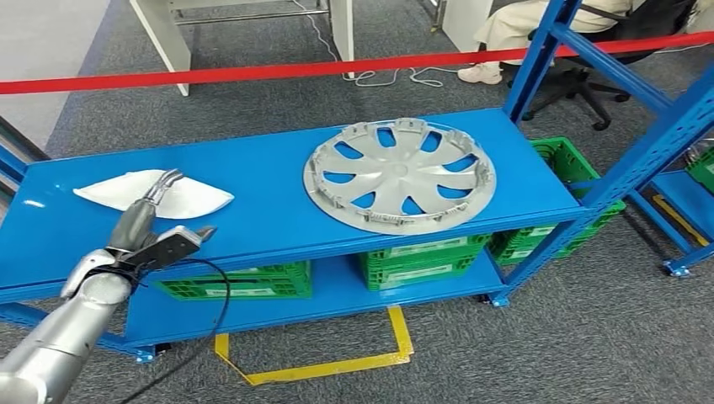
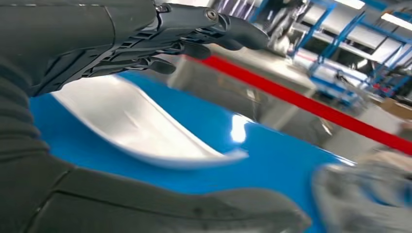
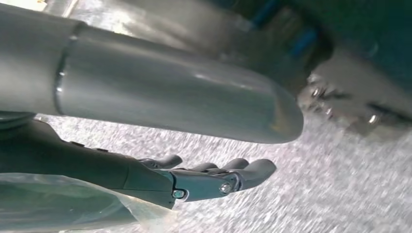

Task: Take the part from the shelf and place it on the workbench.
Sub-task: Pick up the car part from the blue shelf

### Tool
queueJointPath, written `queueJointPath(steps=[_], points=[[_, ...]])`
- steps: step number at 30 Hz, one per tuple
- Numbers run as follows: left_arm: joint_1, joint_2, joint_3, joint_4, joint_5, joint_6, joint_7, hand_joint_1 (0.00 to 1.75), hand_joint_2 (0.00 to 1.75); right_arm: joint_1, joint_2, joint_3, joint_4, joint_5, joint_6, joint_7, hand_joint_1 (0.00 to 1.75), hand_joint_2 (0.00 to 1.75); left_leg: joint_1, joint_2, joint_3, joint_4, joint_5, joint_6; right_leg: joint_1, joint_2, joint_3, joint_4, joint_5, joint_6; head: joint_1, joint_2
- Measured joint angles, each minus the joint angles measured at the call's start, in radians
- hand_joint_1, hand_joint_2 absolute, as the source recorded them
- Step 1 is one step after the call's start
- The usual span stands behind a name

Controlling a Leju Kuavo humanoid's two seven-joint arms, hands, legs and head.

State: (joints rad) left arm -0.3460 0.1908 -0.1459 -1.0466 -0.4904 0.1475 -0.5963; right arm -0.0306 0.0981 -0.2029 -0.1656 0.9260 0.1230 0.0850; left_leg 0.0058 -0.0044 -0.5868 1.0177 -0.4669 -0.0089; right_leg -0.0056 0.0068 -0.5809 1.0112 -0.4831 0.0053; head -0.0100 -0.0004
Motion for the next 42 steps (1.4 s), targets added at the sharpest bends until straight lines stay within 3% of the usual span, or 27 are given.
queueJointPath(steps=[2,5,6,7,9,11,12,16,18,20,21,22,23,25,27,30,32,35,36,37,38,40,42], points=[[0.005,-0.016,0.018,-0.023,0.050,-0.047,0.007,0.00,0.00,-0.002,0.001,-0.003,0.000,0.001,0.000,0.000,0.00,0.00,0.002,0.000,-0.021,0.056,-0.040,-0.010,-0.004,-0.001,0.002,-0.005,0.004,-0.011,-0.003,0.000],[0.018,-0.038,0.030,-0.045,0.062,-0.064,0.017,0.00,0.00,-0.001,0.002,-0.004,0.000,0.006,0.000,-0.002,0.00,0.00,0.004,0.001,-0.102,0.248,-0.128,-0.019,-0.004,-0.001,0.003,-0.005,0.004,-0.016,-0.005,0.000],[0.023,-0.043,0.031,-0.049,0.061,-0.062,0.021,0.00,0.00,0.000,0.002,-0.005,0.000,0.008,0.000,-0.002,0.00,0.00,0.005,0.001,-0.116,0.281,-0.132,-0.019,-0.004,-0.001,0.003,-0.005,0.003,-0.016,-0.005,0.000],[0.027,-0.049,0.032,-0.052,0.061,-0.057,0.025,0.00,0.00,0.000,0.002,-0.005,0.000,0.010,0.000,-0.002,0.00,0.00,0.005,0.001,-0.111,0.269,-0.114,-0.019,-0.004,0.000,0.004,-0.004,0.003,-0.016,-0.006,0.000],[0.027,-0.063,0.041,-0.060,0.064,-0.036,0.035,0.00,0.87,0.000,0.003,-0.006,0.000,0.010,-0.001,-0.004,0.00,0.00,0.005,0.001,-0.056,0.148,-0.042,-0.014,-0.004,0.001,0.007,-0.004,0.002,-0.014,-0.006,0.000],[0.023,-0.077,0.051,-0.065,0.064,-0.012,0.043,0.00,1.75,-0.002,0.004,-0.007,0.000,0.010,-0.003,-0.005,0.00,0.00,0.002,0.001,-0.002,0.029,0.001,-0.006,0.000,0.002,0.005,-0.002,0.001,-0.008,-0.005,0.000],[0.022,-0.084,0.054,-0.066,0.057,0.001,0.045,0.00,1.75,-0.002,0.005,-0.007,0.000,0.011,-0.004,-0.005,0.00,0.00,0.000,0.000,0.007,0.004,0.003,-0.003,0.001,0.002,0.002,-0.001,0.001,-0.004,-0.005,0.000],[0.015,-0.113,0.054,-0.066,-0.023,0.074,0.057,0.00,1.75,-0.002,0.006,-0.010,0.000,0.016,-0.007,-0.006,0.00,0.00,0.002,-0.001,0.007,-0.009,0.004,0.019,0.002,0.001,-0.010,0.011,-0.010,0.018,-0.003,0.000],[0.001,-0.127,0.045,-0.065,-0.060,0.099,0.073,0.00,1.75,-0.003,0.006,-0.012,0.000,0.018,-0.009,-0.008,0.00,0.00,0.005,0.001,0.007,-0.012,0.007,0.029,0.001,0.000,-0.056,0.103,-0.064,0.026,0.000,0.000],[-0.012,-0.139,0.032,-0.061,-0.081,0.116,0.090,0.00,1.75,-0.003,0.006,-0.013,0.000,0.019,-0.010,-0.008,0.00,0.00,0.004,0.002,0.006,-0.012,0.007,0.033,0.000,0.000,-0.125,0.247,-0.123,0.032,0.001,0.000],[-0.018,-0.144,0.025,-0.058,-0.090,0.125,0.098,0.00,1.75,-0.002,0.006,-0.013,0.000,0.020,-0.010,-0.007,0.00,0.00,0.003,0.002,0.005,-0.011,0.008,0.034,0.000,0.000,-0.147,0.290,-0.131,0.033,0.001,0.000],[-0.023,-0.147,0.019,-0.054,-0.101,0.135,0.107,0.00,1.75,-0.002,0.006,-0.013,0.000,0.021,-0.010,-0.006,0.00,0.00,0.003,0.002,0.006,-0.011,0.008,0.034,0.000,0.000,-0.149,0.292,-0.118,0.032,0.002,0.000],[-0.030,-0.150,0.012,-0.049,-0.117,0.148,0.119,0.00,1.75,-0.002,0.006,-0.013,0.000,0.023,-0.009,-0.004,0.00,0.00,0.003,0.001,0.006,-0.011,0.007,0.034,0.000,-0.001,-0.131,0.250,-0.088,0.030,0.002,0.000],[-0.048,-0.153,-0.002,-0.036,-0.156,0.182,0.154,0.00,1.75,-0.004,0.006,-0.014,0.000,0.026,-0.008,0.002,0.00,0.00,0.001,0.000,0.007,-0.009,0.005,0.030,0.001,-0.001,-0.060,0.105,-0.020,0.023,0.002,0.000],[-0.066,-0.155,-0.011,-0.019,-0.182,0.207,0.182,0.00,1.75,-0.005,0.006,-0.014,0.000,0.027,-0.007,0.007,0.00,0.00,-0.003,0.000,0.004,-0.005,0.004,0.022,0.003,-0.001,-0.012,0.011,0.006,0.016,0.000,0.000],[-0.079,-0.157,-0.019,-0.001,-0.190,0.214,0.193,0.00,1.75,-0.001,0.006,-0.017,0.000,0.028,-0.007,0.011,0.00,0.00,-0.003,0.000,0.001,-0.003,0.002,0.009,0.002,0.000,-0.005,-0.004,0.006,0.005,0.000,0.000],[-0.088,-0.158,-0.023,0.009,-0.192,0.215,0.210,0.00,1.75,-0.002,0.006,-0.021,0.000,0.029,-0.006,0.012,0.00,0.00,-0.001,0.000,-0.014,0.036,-0.028,-0.001,-0.003,-0.001,-0.002,-0.008,0.009,-0.006,-0.002,0.000],[-0.103,-0.159,-0.025,0.041,-0.198,0.211,0.237,0.00,1.75,-0.004,0.009,-0.025,-0.001,0.029,-0.005,0.012,0.00,0.00,0.003,0.001,-0.091,0.218,-0.118,-0.014,-0.004,-0.002,-0.001,-0.009,0.009,-0.014,-0.004,0.000],[-0.105,-0.159,-0.025,0.054,-0.199,0.205,0.240,0.00,1.75,-0.002,0.010,-0.027,-0.001,0.029,-0.004,0.012,0.00,0.00,0.003,0.001,-0.112,0.266,-0.131,-0.016,-0.004,-0.001,-0.001,-0.009,0.009,-0.014,-0.004,0.000],[-0.107,-0.159,-0.026,0.067,-0.201,0.198,0.242,0.00,1.75,-0.001,0.010,-0.029,-0.001,0.029,-0.004,0.012,0.00,0.00,0.004,0.001,-0.119,0.277,-0.123,-0.016,-0.004,-0.001,0.000,-0.008,0.008,-0.014,-0.004,0.000],[-0.110,-0.159,-0.026,0.080,-0.204,0.191,0.245,0.00,1.75,-0.001,0.010,-0.030,-0.001,0.029,-0.004,0.012,0.00,0.00,0.005,0.001,-0.107,0.249,-0.097,-0.015,-0.004,0.000,0.001,-0.007,0.007,-0.013,-0.004,0.000],[-0.121,-0.158,-0.028,0.101,-0.213,0.183,0.253,0.00,1.75,-0.002,0.011,-0.031,-0.001,0.030,-0.003,0.012,0.00,0.00,0.004,0.001,-0.049,0.117,-0.024,-0.011,-0.003,0.001,0.003,-0.005,0.004,-0.010,-0.004,0.000],[-0.134,-0.159,-0.030,0.118,-0.221,0.174,0.260,0.00,1.75,-0.003,0.011,-0.031,-0.001,0.030,-0.003,0.011,0.00,0.00,0.001,0.001,-0.006,0.020,0.007,-0.005,0.000,0.002,0.001,-0.003,0.003,-0.003,-0.003,0.000]])
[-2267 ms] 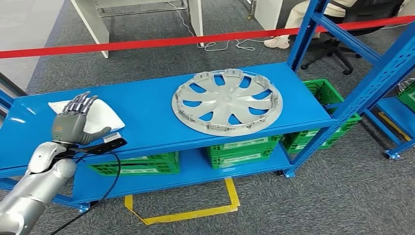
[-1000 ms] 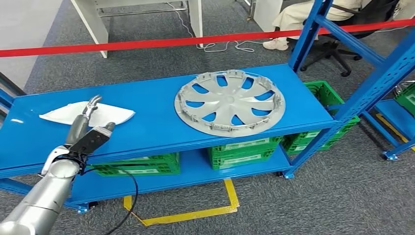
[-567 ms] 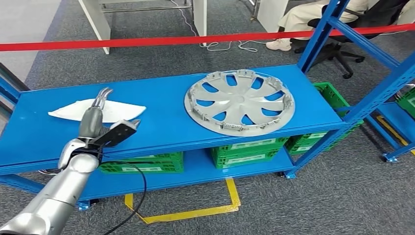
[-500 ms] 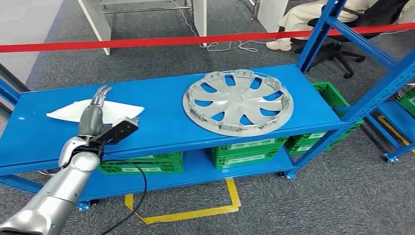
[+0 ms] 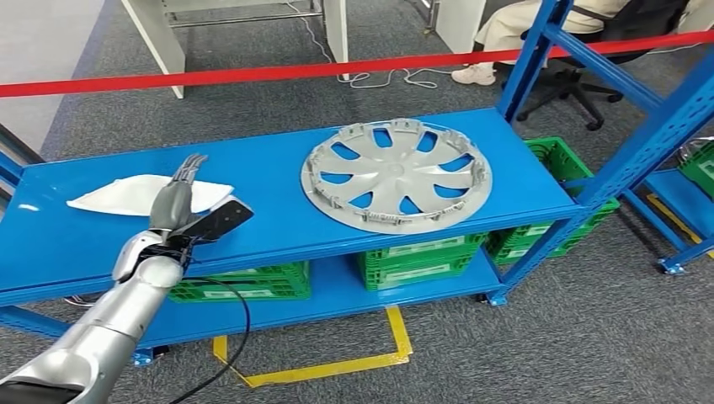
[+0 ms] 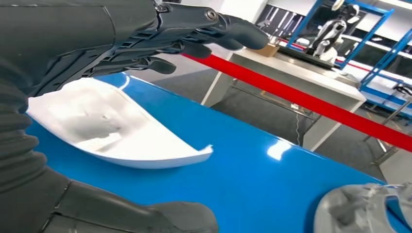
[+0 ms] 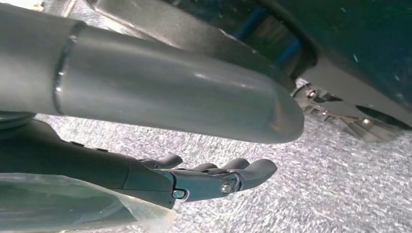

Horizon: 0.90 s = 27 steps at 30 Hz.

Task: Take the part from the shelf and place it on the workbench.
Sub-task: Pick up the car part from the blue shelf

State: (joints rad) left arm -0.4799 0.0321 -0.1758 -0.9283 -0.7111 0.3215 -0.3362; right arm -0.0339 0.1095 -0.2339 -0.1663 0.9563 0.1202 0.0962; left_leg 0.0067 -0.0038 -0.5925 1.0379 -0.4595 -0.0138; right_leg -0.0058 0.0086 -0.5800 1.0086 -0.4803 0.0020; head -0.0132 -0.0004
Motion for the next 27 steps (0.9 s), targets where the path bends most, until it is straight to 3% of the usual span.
queueJointPath(steps=[3,5,8,9,10,11,13,14,16,18,20,21,24,25,26,27], points=[[-0.017,0.000,-0.008,0.031,-0.014,-0.034,0.014,0.00,1.75,0.000,0.000,-0.001,0.000,0.002,0.000,-0.004,0.00,0.00,-0.002,0.000,0.004,-0.021,-0.003,0.014,0.001,0.000,-0.007,-0.001,0.001,0.014,0.001,0.000],[-0.029,0.000,-0.014,0.050,-0.019,-0.048,0.017,0.00,1.75,0.000,0.000,-0.001,0.000,0.003,0.000,-0.006,0.00,0.00,0.002,0.001,0.006,-0.028,0.001,0.028,0.000,-0.001,-0.023,0.027,-0.022,0.023,0.003,0.000],[-0.045,-0.001,-0.024,0.077,-0.021,-0.064,0.017,0.00,1.75,0.000,0.000,-0.004,0.000,0.004,0.001,-0.006,0.00,0.00,0.002,0.002,0.007,-0.031,0.003,0.039,-0.002,-0.003,-0.112,0.211,-0.105,0.032,0.010,0.000],[-0.047,-0.001,-0.028,0.087,-0.025,-0.070,0.019,0.00,1.75,0.001,0.000,-0.005,0.000,0.005,0.002,-0.006,0.00,0.00,0.001,0.002,0.007,-0.031,0.003,0.039,-0.003,-0.003,-0.142,0.268,-0.120,0.033,0.011,0.000],[-0.049,-0.001,-0.032,0.097,-0.032,-0.073,0.025,0.00,1.75,0.002,0.000,-0.006,0.000,0.006,0.003,-0.004,0.00,0.00,0.000,0.002,0.007,-0.030,0.003,0.039,-0.003,-0.003,-0.155,0.289,-0.116,0.033,0.011,0.000],[-0.052,-0.001,-0.036,0.107,-0.041,-0.075,0.036,0.00,1.75,0.003,0.000,-0.007,0.000,0.007,0.004,-0.003,0.00,0.00,-0.001,0.001,0.008,-0.029,0.002,0.039,-0.003,-0.003,-0.150,0.270,-0.093,0.031,0.011,0.000],[-0.064,0.000,-0.045,0.129,-0.065,-0.078,0.063,0.00,1.75,0.001,0.000,-0.007,0.000,0.010,0.005,0.000,0.00,0.00,-0.001,0.000,0.009,-0.027,0.000,0.038,-0.003,-0.003,-0.090,0.138,-0.022,0.024,0.011,0.000],[-0.073,0.001,-0.048,0.140,-0.074,-0.080,0.074,0.00,1.75,0.000,0.000,-0.008,0.000,0.011,0.006,0.001,0.00,0.00,-0.003,-0.001,0.008,-0.025,-0.002,0.035,-0.001,-0.003,-0.057,0.072,0.000,0.020,0.011,0.000],[-0.087,0.004,-0.052,0.160,-0.083,-0.082,0.084,0.00,1.75,-0.002,0.000,-0.008,0.000,0.014,0.007,0.003,0.00,0.00,-0.006,-0.001,0.004,-0.022,-0.002,0.028,0.001,-0.002,-0.023,0.008,0.011,0.015,0.010,0.000],[-0.094,0.007,-0.056,0.174,-0.086,-0.084,0.086,0.00,1.75,0.001,0.000,-0.010,0.000,0.015,0.009,0.004,0.00,0.00,-0.006,-0.002,0.003,-0.023,-0.001,0.018,0.001,-0.001,-0.019,0.004,0.012,0.009,0.009,0.000],[-0.099,0.009,-0.058,0.183,-0.089,-0.085,0.086,0.00,1.75,0.001,0.000,-0.013,-0.001,0.016,0.009,0.004,0.00,0.00,-0.004,-0.001,-0.004,-0.003,-0.020,0.007,-0.003,-0.001,-0.016,-0.003,0.017,-0.001,0.008,0.000],[-0.102,0.010,-0.059,0.187,-0.089,-0.085,0.086,0.00,1.75,0.000,0.000,-0.014,-0.001,0.016,0.009,0.004,0.00,0.00,-0.003,-0.001,-0.018,0.032,-0.044,0.001,-0.005,-0.002,-0.014,-0.007,0.019,-0.006,0.007,0.000],[-0.106,0.013,-0.063,0.200,-0.090,-0.085,0.086,0.00,1.75,0.000,0.000,-0.014,-0.001,0.016,0.010,0.004,0.00,0.00,0.001,0.000,-0.100,0.222,-0.130,-0.011,-0.005,-0.002,-0.014,-0.006,0.019,-0.011,0.004,0.000],[-0.106,0.014,-0.064,0.204,-0.090,-0.085,0.086,0.00,1.75,0.001,0.000,-0.015,-0.001,0.016,0.010,0.004,0.00,0.00,0.002,0.000,-0.116,0.256,-0.134,-0.012,-0.005,-0.002,-0.014,-0.006,0.019,-0.011,0.005,0.000],[-0.106,0.015,-0.065,0.207,-0.090,-0.085,0.086,0.00,1.75,0.002,0.000,-0.015,-0.001,0.016,0.010,0.004,0.00,0.00,0.003,0.000,-0.114,0.252,-0.119,-0.013,-0.005,-0.002,-0.013,-0.005,0.019,-0.010,0.004,0.000],[-0.106,0.016,-0.066,0.209,-0.091,-0.085,0.087,0.00,1.75,0.002,0.000,-0.016,-0.001,0.016,0.010,0.005,0.00,0.00,0.003,0.000,-0.095,0.207,-0.086,-0.012,-0.005,-0.001,-0.013,-0.004,0.018,-0.009,0.004,0.000]])
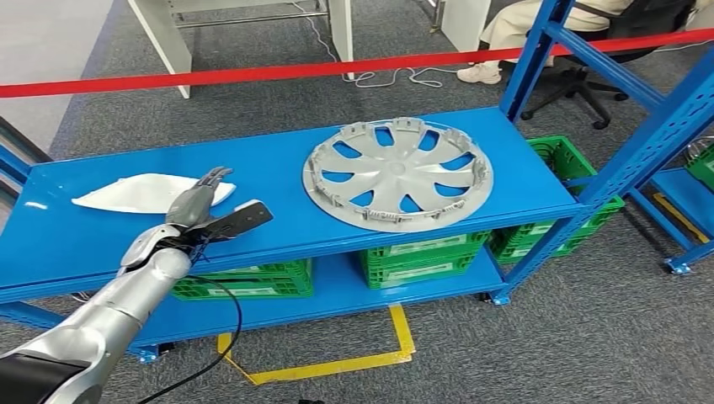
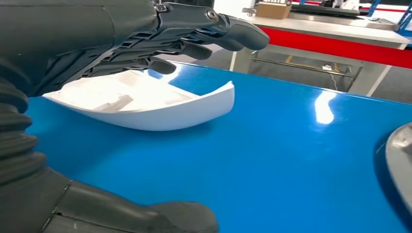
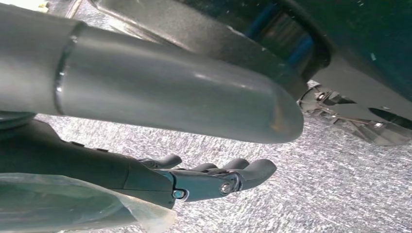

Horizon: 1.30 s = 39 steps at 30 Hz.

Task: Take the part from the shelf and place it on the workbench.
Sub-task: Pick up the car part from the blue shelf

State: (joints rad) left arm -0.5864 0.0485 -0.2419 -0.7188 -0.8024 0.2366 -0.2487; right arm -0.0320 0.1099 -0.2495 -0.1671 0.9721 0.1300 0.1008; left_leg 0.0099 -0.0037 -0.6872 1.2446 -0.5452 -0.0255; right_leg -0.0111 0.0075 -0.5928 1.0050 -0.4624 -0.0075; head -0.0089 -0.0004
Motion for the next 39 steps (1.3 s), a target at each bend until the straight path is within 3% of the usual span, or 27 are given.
queueJointPath(steps=[2,4,8,10,12,13,15,21,23,25,26,28,29,30,32,34,37,39], points=[[-0.009,0.001,-0.003,0.007,-0.015,0.004,0.013,0.00,1.75,-0.002,0.000,0.000,0.000,0.002,0.000,0.001,0.00,0.00,-0.001,0.000,0.063,-0.141,0.066,0.005,0.002,0.001,0.000,0.003,-0.002,0.004,0.000,0.000],[-0.025,0.002,-0.008,0.024,-0.049,0.016,0.039,0.00,1.75,-0.002,0.000,0.000,0.000,0.006,0.001,0.001,0.00,0.00,-0.004,0.000,0.097,-0.222,0.088,0.012,0.006,0.000,-0.004,0.006,-0.003,0.012,0.001,0.000],[-0.064,0.013,-0.029,0.075,-0.171,0.066,0.099,0.00,1.75,-0.002,0.000,-0.001,0.000,0.013,0.000,-0.001,0.00,0.00,-0.001,0.000,0.097,-0.233,0.090,0.036,0.006,0.000,-0.017,0.018,-0.013,0.031,0.003,0.000],[-0.093,0.021,-0.051,0.105,-0.263,0.083,0.149,0.00,1.75,-0.002,0.000,-0.001,0.000,0.019,0.000,-0.002,0.00,0.00,0.002,0.001,0.097,-0.237,0.095,0.046,0.004,-0.001,-0.059,0.104,-0.064,0.038,0.008,0.000],[-0.116,0.034,-0.073,0.139,-0.348,0.087,0.218,0.00,1.75,-0.002,0.000,-0.003,0.000,0.022,0.000,-0.002,0.00,0.00,0.001,0.001,0.095,-0.236,0.096,0.050,0.002,-0.002,-0.123,0.243,-0.123,0.043,0.012,0.000],[-0.122,0.040,-0.081,0.154,-0.381,0.089,0.250,0.00,1.75,-0.002,0.000,-0.005,0.000,0.024,0.000,-0.002,0.00,0.00,0.000,0.002,0.095,-0.236,0.096,0.050,0.002,-0.002,-0.147,0.293,-0.138,0.044,0.012,0.000],[-0.126,0.047,-0.087,0.168,-0.416,0.091,0.282,0.00,1.75,0.000,0.000,-0.007,0.000,0.025,0.000,-0.002,0.00,0.00,-0.001,0.002,0.095,-0.235,0.096,0.050,0.002,-0.002,-0.165,0.330,-0.144,0.045,0.011,0.000],[-0.128,0.049,-0.090,0.172,-0.426,0.091,0.290,0.00,1.75,0.000,0.000,-0.008,0.000,0.025,0.000,-0.001,0.00,0.00,-0.001,0.002,0.095,-0.235,0.096,0.050,0.002,-0.002,-0.164,0.327,-0.139,0.045,0.011,0.000],[-0.138,0.060,-0.104,0.189,-0.474,0.087,0.327,0.00,1.75,-0.001,0.000,-0.009,0.000,0.026,0.000,0.001,0.00,0.00,-0.001,0.001,0.096,-0.234,0.095,0.049,0.002,-0.002,-0.119,0.236,-0.086,0.040,0.011,0.000],[-0.160,0.088,-0.122,0.223,-0.542,0.073,0.387,0.00,1.75,-0.003,0.000,-0.013,-0.001,0.027,-0.001,0.006,0.00,0.00,-0.004,0.000,0.093,-0.232,0.094,0.036,0.003,-0.001,-0.039,0.080,-0.024,0.028,0.010,0.000],[-0.168,0.108,-0.127,0.241,-0.562,0.066,0.409,0.00,1.75,-0.004,0.001,-0.017,-0.001,0.027,-0.002,0.006,0.00,0.00,-0.004,0.000,0.071,-0.181,0.065,0.023,0.003,0.000,-0.012,0.028,-0.010,0.018,0.008,0.000],[-0.175,0.142,-0.132,0.271,-0.593,0.045,0.433,0.03,1.75,-0.003,0.002,-0.024,-0.001,0.028,-0.005,0.002,0.00,0.00,-0.002,0.001,0.003,-0.027,-0.004,0.001,0.002,0.001,-0.001,0.007,-0.008,0.002,0.004,0.000],[-0.177,0.154,-0.133,0.279,-0.604,0.036,0.436,0.46,1.75,-0.004,0.002,-0.026,-0.001,0.028,-0.008,-0.003,0.00,0.00,0.000,0.001,-0.026,0.038,-0.028,-0.005,0.000,0.001,0.000,0.006,-0.007,-0.003,0.002,0.000],[-0.178,0.161,-0.134,0.283,-0.614,0.028,0.439,0.90,1.75,-0.004,0.003,-0.027,-0.001,0.028,-0.010,-0.007,0.00,0.00,0.000,0.001,-0.024,0.032,-0.009,-0.005,0.000,0.001,0.001,0.007,-0.008,-0.003,0.002,0.000],[-0.188,0.175,-0.135,0.286,-0.623,0.013,0.442,1.75,1.75,-0.005,0.004,-0.030,-0.001,0.030,-0.014,-0.012,0.00,0.00,0.001,0.001,0.033,-0.095,0.061,-0.002,0.001,0.003,0.002,0.009,-0.010,-0.002,0.002,0.000],[-0.204,0.185,-0.134,0.288,-0.624,-0.018,0.438,1.75,1.75,-0.006,0.006,-0.033,-0.002,0.033,-0.016,-0.015,0.00,0.00,-0.001,0.000,0.078,-0.201,0.095,0.005,0.005,0.003,-0.003,0.012,-0.012,0.005,0.003,0.000],[-0.213,0.191,-0.131,0.292,-0.613,-0.062,0.403,1.75,1.75,-0.008,0.006,-0.035,-0.002,0.037,-0.017,-0.018,0.00,0.00,-0.003,-0.002,0.083,-0.227,0.094,0.019,0.007,0.002,-0.009,0.011,-0.011,0.018,0.004,0.000],[-0.213,0.191,-0.129,0.293,-0.609,-0.063,0.378,1.75,1.75,-0.008,0.006,-0.036,-0.002,0.039,-0.017,-0.019,0.00,0.00,0.001,-0.001,0.084,-0.231,0.097,0.030,0.007,0.000,-0.023,0.034,-0.030,0.028,0.005,0.000]])
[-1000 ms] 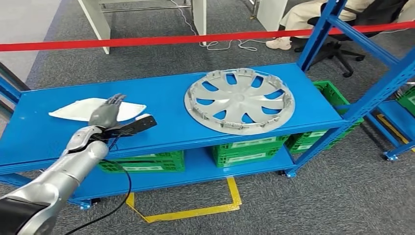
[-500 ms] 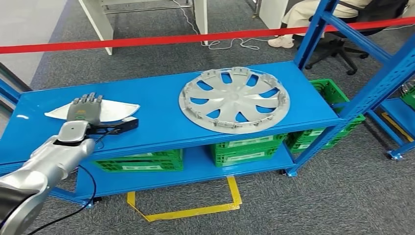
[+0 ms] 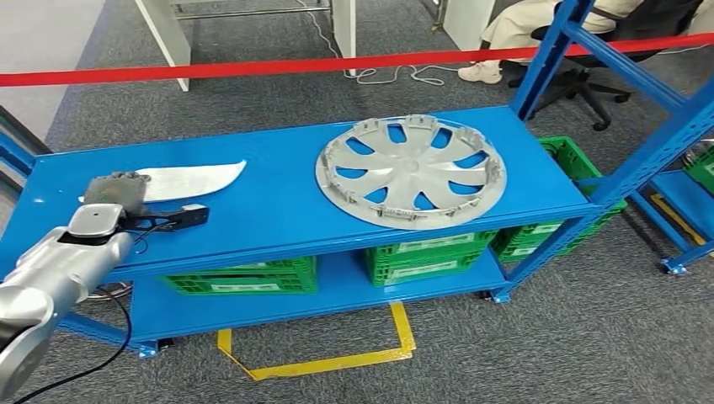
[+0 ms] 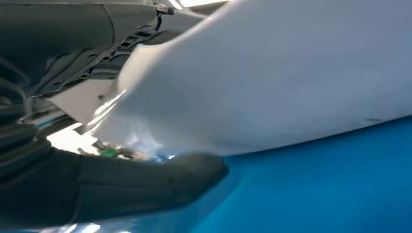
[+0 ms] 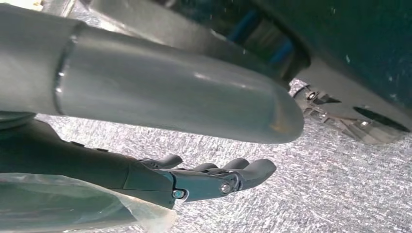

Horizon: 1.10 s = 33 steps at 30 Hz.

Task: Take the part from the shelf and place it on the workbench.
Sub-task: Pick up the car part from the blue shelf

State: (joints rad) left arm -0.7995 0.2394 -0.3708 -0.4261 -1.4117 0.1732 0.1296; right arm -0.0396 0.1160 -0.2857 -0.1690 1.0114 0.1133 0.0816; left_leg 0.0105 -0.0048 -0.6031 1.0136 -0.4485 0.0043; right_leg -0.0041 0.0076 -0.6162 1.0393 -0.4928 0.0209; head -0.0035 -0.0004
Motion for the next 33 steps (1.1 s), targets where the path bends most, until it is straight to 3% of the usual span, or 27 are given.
queueJointPath(steps=[1,3,5,6,7,9,10,13,15,17,19,20,21,22,24,25,27,30,31,33], points=[[0.000,-0.001,0.001,0.000,0.000,0.004,-0.009,1.75,1.75,0.000,0.000,-0.001,0.000,0.001,0.000,0.000,0.00,0.00,0.002,0.001,0.001,-0.002,0.001,0.005,0.000,-0.001,-0.020,0.040,-0.024,0.004,0.001,0.000],[0.002,-0.005,0.004,0.000,0.001,0.013,-0.019,1.75,1.75,0.001,0.000,-0.004,0.000,0.003,0.000,0.001,0.00,0.00,0.001,0.002,0.001,-0.001,0.000,0.012,-0.001,-0.002,-0.083,0.170,-0.083,0.009,0.004,0.000],[0.008,-0.011,0.008,0.000,0.001,0.019,-0.022,1.75,1.75,0.003,0.000,-0.005,0.000,0.003,0.000,0.003,0.00,0.00,0.000,0.002,0.001,-0.001,-0.001,0.015,-0.001,-0.002,-0.128,0.257,-0.102,0.010,0.004,0.000],[0.010,-0.014,0.010,0.000,0.002,0.022,-0.022,1.75,1.75,0.004,0.000,-0.005,0.000,0.004,0.000,0.004,0.00,0.00,-0.001,0.001,0.002,0.000,-0.002,0.015,-0.001,-0.002,-0.125,0.246,-0.084,0.008,0.004,0.000],[0.011,-0.017,0.012,0.000,0.002,0.026,-0.023,1.75,1.75,0.004,0.000,-0.006,0.000,0.004,0.000,0.004,0.00,0.00,-0.001,0.001,0.004,0.000,-0.003,0.014,-0.001,-0.002,-0.103,0.196,-0.051,0.005,0.004,0.000],[0.010,-0.021,0.017,0.000,0.001,0.031,-0.025,1.75,1.75,0.003,0.000,-0.008,0.000,0.004,0.000,0.003,0.00,0.00,-0.003,0.000,0.006,0.002,-0.006,0.010,0.000,-0.002,-0.035,0.060,0.009,-0.002,0.004,0.000],[0.010,-0.022,0.020,0.000,0.001,0.034,-0.026,1.75,1.75,0.001,0.000,-0.010,0.000,0.004,0.000,0.004,0.00,0.00,-0.005,0.000,0.005,0.003,-0.008,0.007,0.001,-0.002,-0.009,0.011,0.023,-0.006,0.003,0.000],[0.014,-0.023,0.025,0.000,0.000,0.047,-0.030,1.75,1.75,0.002,-0.001,-0.016,0.000,0.005,0.000,0.007,0.00,0.00,-0.007,0.000,0.001,0.003,-0.006,-0.006,0.003,0.000,0.009,-0.021,0.022,-0.014,0.002,0.000],[0.017,-0.024,0.027,0.000,0.000,0.065,-0.040,1.75,1.75,0.004,-0.001,-0.020,0.000,0.004,0.000,0.009,0.00,0.00,-0.005,0.001,-0.004,0.020,-0.022,-0.017,-0.001,0.000,0.012,-0.026,0.025,-0.023,0.000,0.000],[0.020,-0.024,0.033,0.000,0.001,0.090,-0.050,1.75,0.87,0.002,-0.001,-0.022,0.000,0.004,-0.001,0.010,0.00,0.00,-0.002,0.001,-0.039,0.102,-0.072,-0.027,-0.004,0.000,0.015,-0.029,0.026,-0.031,-0.002,0.000],[0.029,-0.026,0.041,0.000,0.020,0.118,-0.073,1.75,0.00,0.003,-0.001,-0.023,0.000,0.004,-0.002,0.010,0.00,0.00,-0.001,0.002,-0.098,0.233,-0.128,-0.033,-0.004,0.000,0.017,-0.029,0.025,-0.035,-0.003,0.000],[0.037,-0.029,0.049,-0.002,0.049,0.140,-0.101,1.75,0.00,0.004,-0.001,-0.025,0.000,0.003,-0.004,0.010,0.00,0.00,0.000,0.002,-0.118,0.274,-0.136,-0.035,-0.004,0.001,0.018,-0.028,0.024,-0.036,-0.003,0.000],[0.049,-0.034,0.062,-0.007,0.095,0.168,-0.143,1.75,0.00,0.005,0.000,-0.027,0.000,0.002,-0.006,0.010,0.00,0.00,0.001,0.002,-0.123,0.283,-0.127,-0.036,-0.005,0.001,0.020,-0.028,0.022,-0.036,-0.004,0.000],[0.063,-0.043,0.084,-0.019,0.166,0.201,-0.204,1.75,0.00,0.005,0.000,-0.029,0.000,0.001,-0.008,0.010,0.00,0.00,0.002,0.002,-0.109,0.248,-0.096,-0.035,-0.005,0.002,0.022,-0.027,0.021,-0.035,-0.004,0.000],[0.099,-0.075,0.144,-0.068,0.353,0.250,-0.354,1.75,0.00,0.005,0.003,-0.035,0.000,-0.001,-0.012,0.008,0.00,0.00,0.003,0.001,-0.049,0.115,-0.025,-0.032,-0.004,0.003,0.027,-0.026,0.016,-0.029,-0.003,0.000],[0.124,-0.098,0.178,-0.107,0.464,0.254,-0.432,1.75,0.00,0.004,0.005,-0.037,0.000,-0.001,-0.013,0.007,0.00,0.00,0.001,0.001,-0.023,0.057,-0.006,-0.028,-0.002,0.003,0.027,-0.024,0.013,-0.025,-0.003,0.000],[0.193,-0.153,0.234,-0.225,0.683,0.207,-0.544,1.75,0.00,0.004,0.009,-0.044,0.000,0.000,-0.017,0.006,0.00,0.00,-0.004,0.000,-0.003,0.015,-0.006,-0.019,0.000,0.004,0.026,-0.024,0.011,-0.016,-0.002,0.000],[0.311,-0.230,0.263,-0.446,0.936,0.107,-0.589,1.75,0.00,0.008,0.013,-0.050,0.000,0.002,-0.021,0.006,0.00,0.00,-0.002,0.001,0.000,0.007,-0.007,0.001,-0.003,0.004,0.019,-0.016,-0.002,0.001,-0.001,0.000],[0.344,-0.256,0.264,-0.520,1.014,0.075,-0.594,1.75,0.00,0.008,0.014,-0.052,0.000,0.003,-0.023,0.006,0.00,0.00,0.000,0.002,0.001,0.004,-0.006,0.008,-0.003,0.003,0.006,0.011,-0.021,0.006,0.002,0.000],[0.411,-0.300,0.264,-0.666,1.177,0.004,-0.607,1.75,0.00,0.008,0.016,-0.058,0.000,0.003,-0.027,0.006,0.00,0.00,0.001,0.004,0.002,0.003,-0.007,0.018,-0.004,0.000,-0.047,0.128,-0.084,0.015,0.007,0.000]])
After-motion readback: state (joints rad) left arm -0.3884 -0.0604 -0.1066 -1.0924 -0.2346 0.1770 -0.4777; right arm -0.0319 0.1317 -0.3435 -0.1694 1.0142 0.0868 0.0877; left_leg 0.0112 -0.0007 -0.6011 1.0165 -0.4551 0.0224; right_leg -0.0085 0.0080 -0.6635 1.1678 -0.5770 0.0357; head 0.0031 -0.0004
